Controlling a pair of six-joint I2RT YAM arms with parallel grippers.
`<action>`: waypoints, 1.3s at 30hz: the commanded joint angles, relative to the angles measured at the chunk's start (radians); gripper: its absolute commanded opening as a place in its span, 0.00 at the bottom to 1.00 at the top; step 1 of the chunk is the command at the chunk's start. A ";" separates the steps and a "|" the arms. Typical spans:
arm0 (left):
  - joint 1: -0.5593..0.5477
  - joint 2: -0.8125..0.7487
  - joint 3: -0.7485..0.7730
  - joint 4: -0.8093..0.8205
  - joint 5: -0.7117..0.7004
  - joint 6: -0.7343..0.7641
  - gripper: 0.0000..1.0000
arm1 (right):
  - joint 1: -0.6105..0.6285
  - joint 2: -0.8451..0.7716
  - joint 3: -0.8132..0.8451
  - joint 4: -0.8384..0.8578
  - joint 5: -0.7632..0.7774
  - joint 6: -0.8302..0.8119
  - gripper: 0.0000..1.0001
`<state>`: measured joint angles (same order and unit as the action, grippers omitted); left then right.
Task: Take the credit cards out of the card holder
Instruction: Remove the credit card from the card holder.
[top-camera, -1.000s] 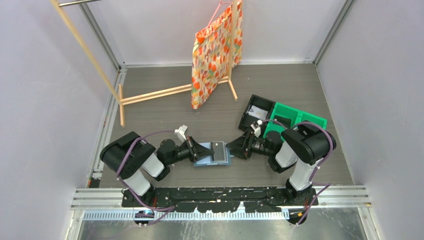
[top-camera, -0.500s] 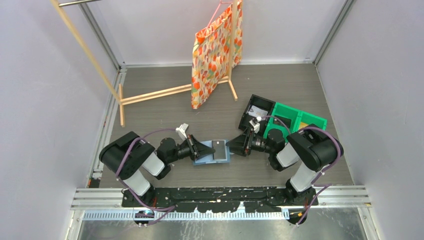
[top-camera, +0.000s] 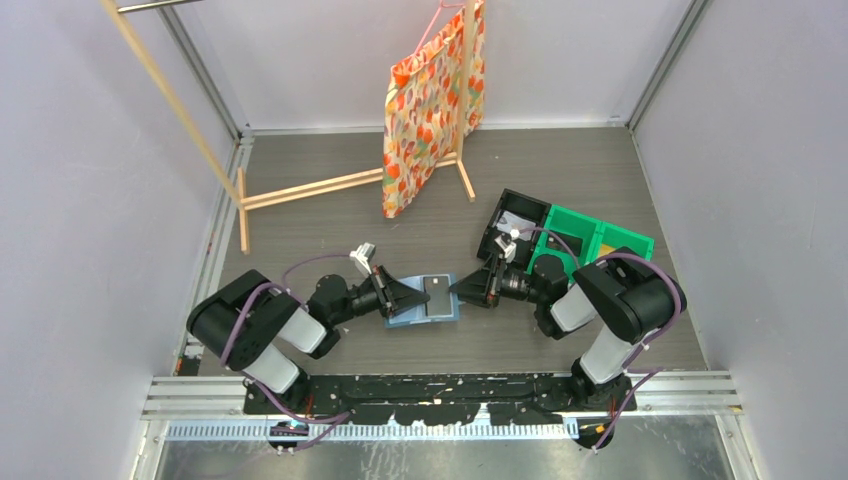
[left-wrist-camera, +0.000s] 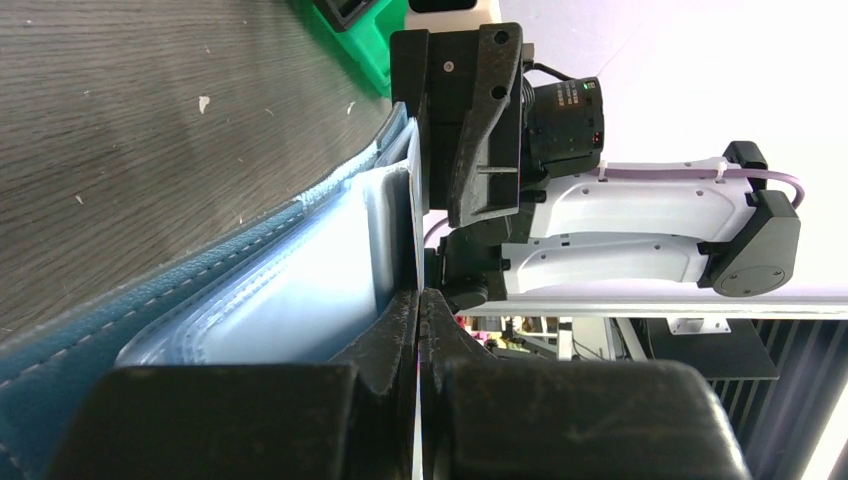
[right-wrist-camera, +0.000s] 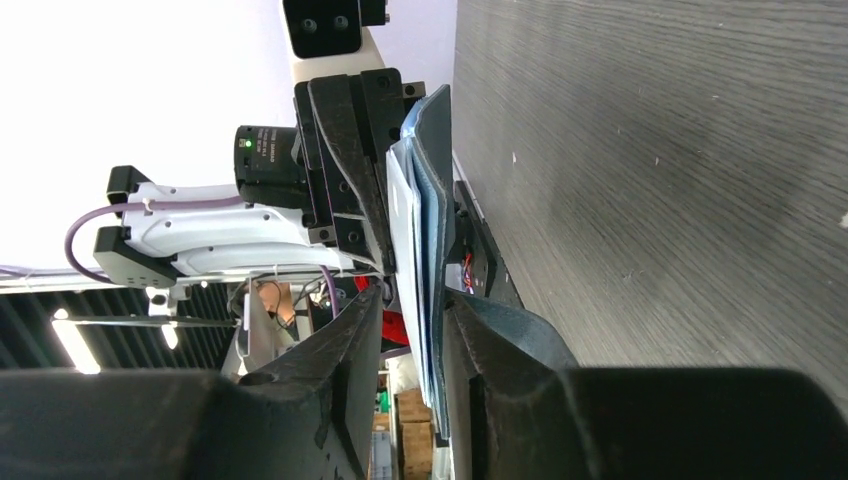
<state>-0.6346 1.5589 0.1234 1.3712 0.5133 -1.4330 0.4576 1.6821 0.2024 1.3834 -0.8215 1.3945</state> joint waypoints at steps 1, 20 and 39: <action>0.002 -0.025 0.022 0.023 0.022 0.008 0.00 | 0.017 -0.016 0.022 0.048 -0.031 0.000 0.33; 0.013 -0.073 -0.009 0.005 0.015 0.010 0.01 | 0.022 -0.033 -0.029 0.046 0.093 -0.026 0.01; 0.019 -0.293 0.035 -0.278 0.018 0.066 0.01 | 0.031 -0.053 -0.020 0.046 0.113 -0.001 0.01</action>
<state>-0.6193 1.3182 0.1307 1.1091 0.5163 -1.3998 0.4835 1.6444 0.1795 1.3918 -0.7506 1.3952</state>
